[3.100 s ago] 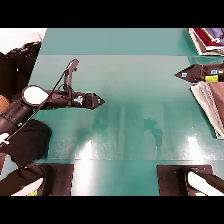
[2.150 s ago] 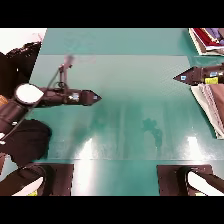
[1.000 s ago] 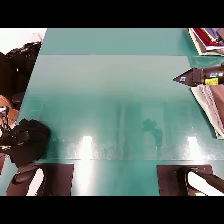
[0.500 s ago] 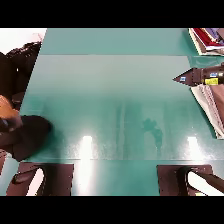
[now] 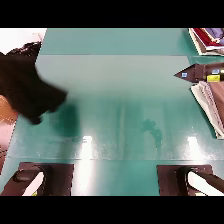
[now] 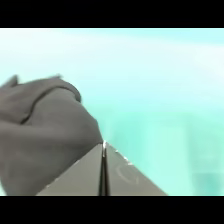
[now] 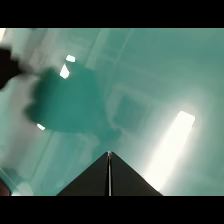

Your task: Fold the shirts.

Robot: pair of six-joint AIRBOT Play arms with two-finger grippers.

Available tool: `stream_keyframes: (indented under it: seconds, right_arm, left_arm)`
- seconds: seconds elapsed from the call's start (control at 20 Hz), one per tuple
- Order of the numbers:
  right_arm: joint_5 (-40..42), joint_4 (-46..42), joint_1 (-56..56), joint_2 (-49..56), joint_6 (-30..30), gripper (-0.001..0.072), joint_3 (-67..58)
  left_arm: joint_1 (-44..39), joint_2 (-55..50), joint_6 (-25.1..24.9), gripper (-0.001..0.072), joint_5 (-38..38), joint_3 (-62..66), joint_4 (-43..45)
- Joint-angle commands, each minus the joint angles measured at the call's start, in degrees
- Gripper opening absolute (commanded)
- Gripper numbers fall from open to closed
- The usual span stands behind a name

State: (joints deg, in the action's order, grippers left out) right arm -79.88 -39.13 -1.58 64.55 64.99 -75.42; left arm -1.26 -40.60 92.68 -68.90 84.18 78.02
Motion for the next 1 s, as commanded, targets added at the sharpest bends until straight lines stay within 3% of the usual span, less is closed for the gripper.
stream_keyframes:
  seconds: [0.0, 0.25, 0.5, 0.55, 0.6, 0.65, 0.85, 0.95]
  right_arm:
    - [1.07, 0.52, -0.13, -0.04, 0.15, 0.0022, -5.62]
    - [2.58, -0.04, -0.13, -0.04, 0.15, 0.0022, -16.04]
    - [2.73, -0.09, -0.13, 0.02, 0.15, 0.0022, -18.14]
    - [2.82, -0.11, -0.13, 0.02, 0.15, 0.0022, -18.14]
    - [2.89, -0.11, -0.13, 0.02, 0.15, 0.0022, -18.14]
    - [2.82, -0.11, -0.15, 0.00, 0.13, 0.0022, -18.14]
    - [2.95, -0.90, -0.94, 0.00, 0.15, 0.0022, -18.14]
    - [2.40, -1.60, -1.14, 0.02, 0.15, 0.0022, -18.14]
  left_arm:
    - [-13.05, -8.94, 0.15, 0.0015, 0.76, 11.91, -1.88]
    - [-28.46, -24.59, 0.55, 0.0018, -2.51, 13.35, -0.90]
    - [-39.71, -38.58, -0.37, 0.0024, -3.54, 13.35, -0.96]
    - [-40.70, -40.37, -1.92, 0.0216, -3.56, 13.35, -0.92]
    - [-40.89, -41.62, -3.15, 0.0546, -3.65, 13.38, -0.92]
    - [-40.48, -42.29, -3.13, 0.0665, -3.67, 13.35, 0.11]
    - [-32.06, -41.97, -1.97, 0.0660, -7.13, 13.35, 9.49]
    - [-24.24, -42.01, 0.24, 0.0660, -8.74, 11.21, 9.03]
